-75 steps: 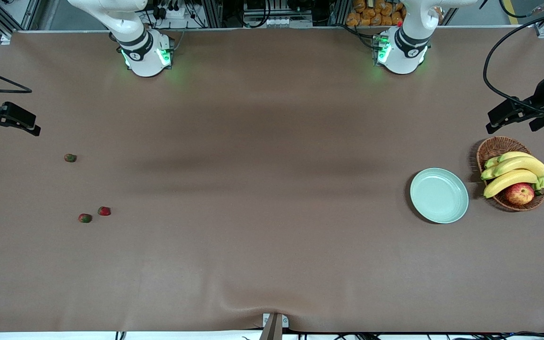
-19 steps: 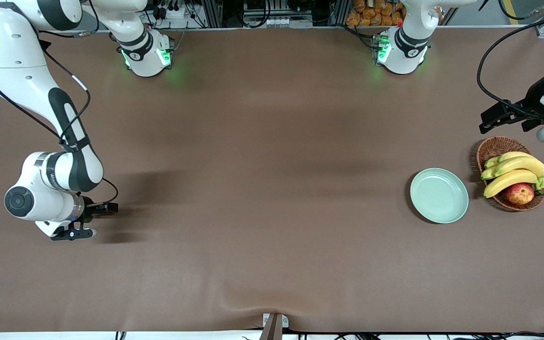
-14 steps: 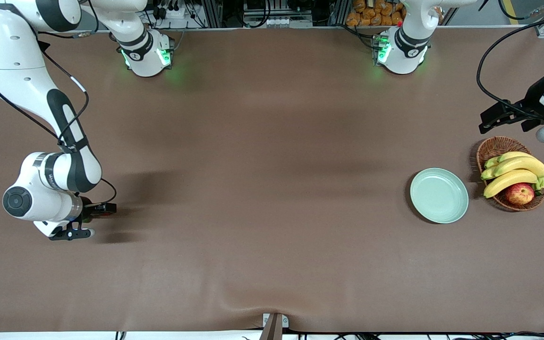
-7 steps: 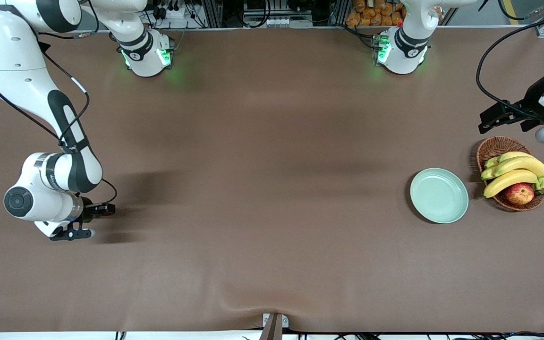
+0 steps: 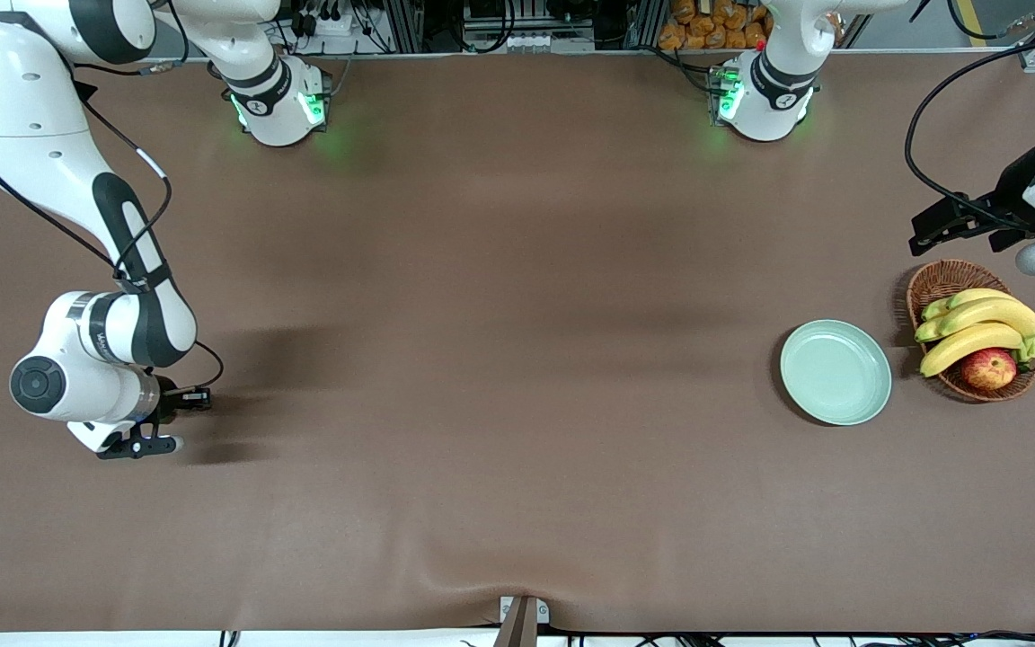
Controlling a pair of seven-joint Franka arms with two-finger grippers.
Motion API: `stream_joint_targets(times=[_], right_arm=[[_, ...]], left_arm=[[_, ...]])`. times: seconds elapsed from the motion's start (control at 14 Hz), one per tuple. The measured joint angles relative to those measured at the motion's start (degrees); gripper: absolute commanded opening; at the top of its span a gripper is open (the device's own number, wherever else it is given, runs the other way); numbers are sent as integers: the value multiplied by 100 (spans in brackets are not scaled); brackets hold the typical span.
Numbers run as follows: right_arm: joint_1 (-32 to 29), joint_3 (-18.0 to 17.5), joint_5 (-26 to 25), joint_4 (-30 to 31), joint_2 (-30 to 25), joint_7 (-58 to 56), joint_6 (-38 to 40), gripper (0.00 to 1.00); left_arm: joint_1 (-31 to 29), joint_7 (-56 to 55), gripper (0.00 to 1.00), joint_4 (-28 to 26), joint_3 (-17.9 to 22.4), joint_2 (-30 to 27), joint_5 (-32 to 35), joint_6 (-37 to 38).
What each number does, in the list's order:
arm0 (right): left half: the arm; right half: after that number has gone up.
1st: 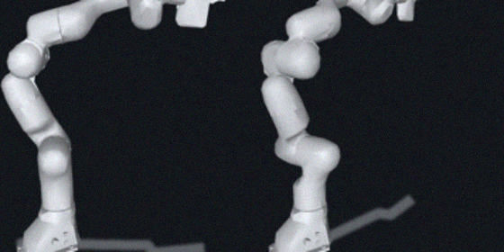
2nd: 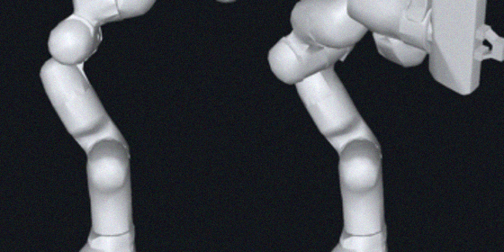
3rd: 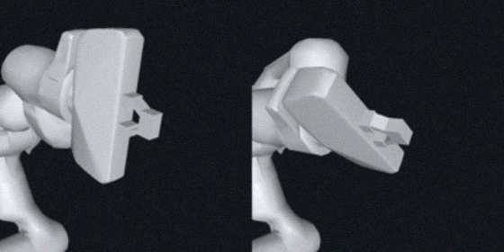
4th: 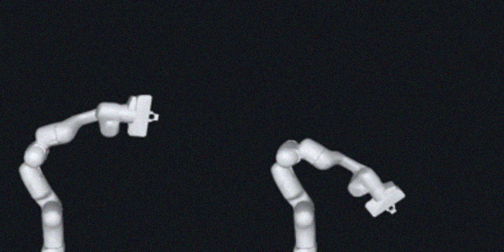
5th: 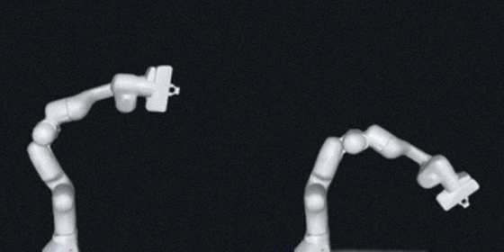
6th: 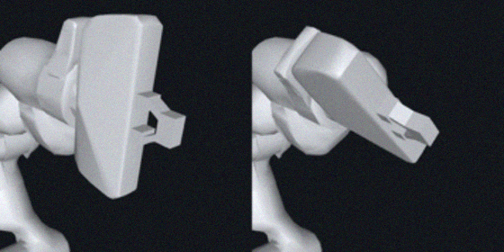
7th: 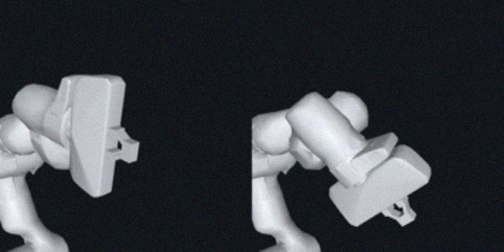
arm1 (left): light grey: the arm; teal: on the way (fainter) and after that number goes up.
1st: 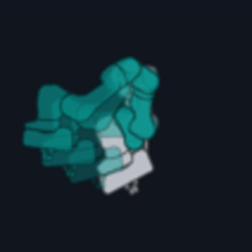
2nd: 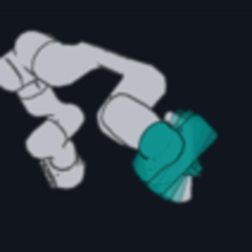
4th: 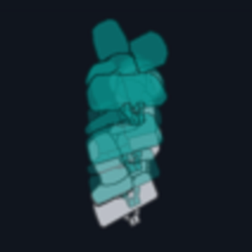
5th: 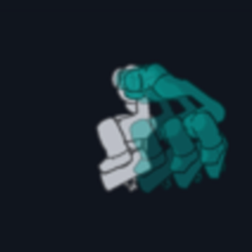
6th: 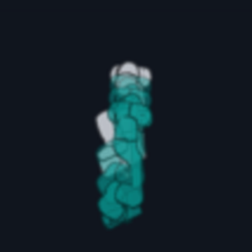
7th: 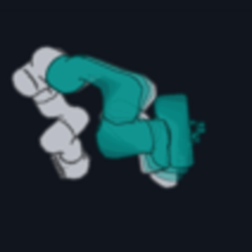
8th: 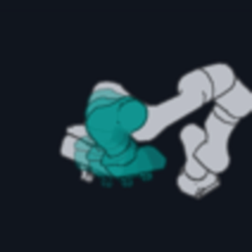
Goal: Collect all strawberries into plate
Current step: 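Carry the strawberry with the right gripper toward the table middle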
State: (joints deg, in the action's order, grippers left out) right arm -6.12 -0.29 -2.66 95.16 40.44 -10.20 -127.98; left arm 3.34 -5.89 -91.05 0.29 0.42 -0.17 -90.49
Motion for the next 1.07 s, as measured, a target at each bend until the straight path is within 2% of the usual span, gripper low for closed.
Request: stream_joint_targets(times=[0.29, 0.64, 0.86, 1.07], right_arm=[[11, -53, -14, -92, -114, -269, 48, 0], [320, -261, 1, -196, -975, -704, 483, 0], [486, -819, 8, -204, -1338, -724, 582, 0], [623, -1498, 11, -220, -1338, -725, 552, 0]], left_arm=[[1, 0, 100, -1, 0, 0, 0, 0], [3, 0, 100, -2, -1, 0, 0, 0], [5, 0, 100, -2, -2, 0, 0, 0], [4, 0, 100, -1, -3, 0, 0, 0]])
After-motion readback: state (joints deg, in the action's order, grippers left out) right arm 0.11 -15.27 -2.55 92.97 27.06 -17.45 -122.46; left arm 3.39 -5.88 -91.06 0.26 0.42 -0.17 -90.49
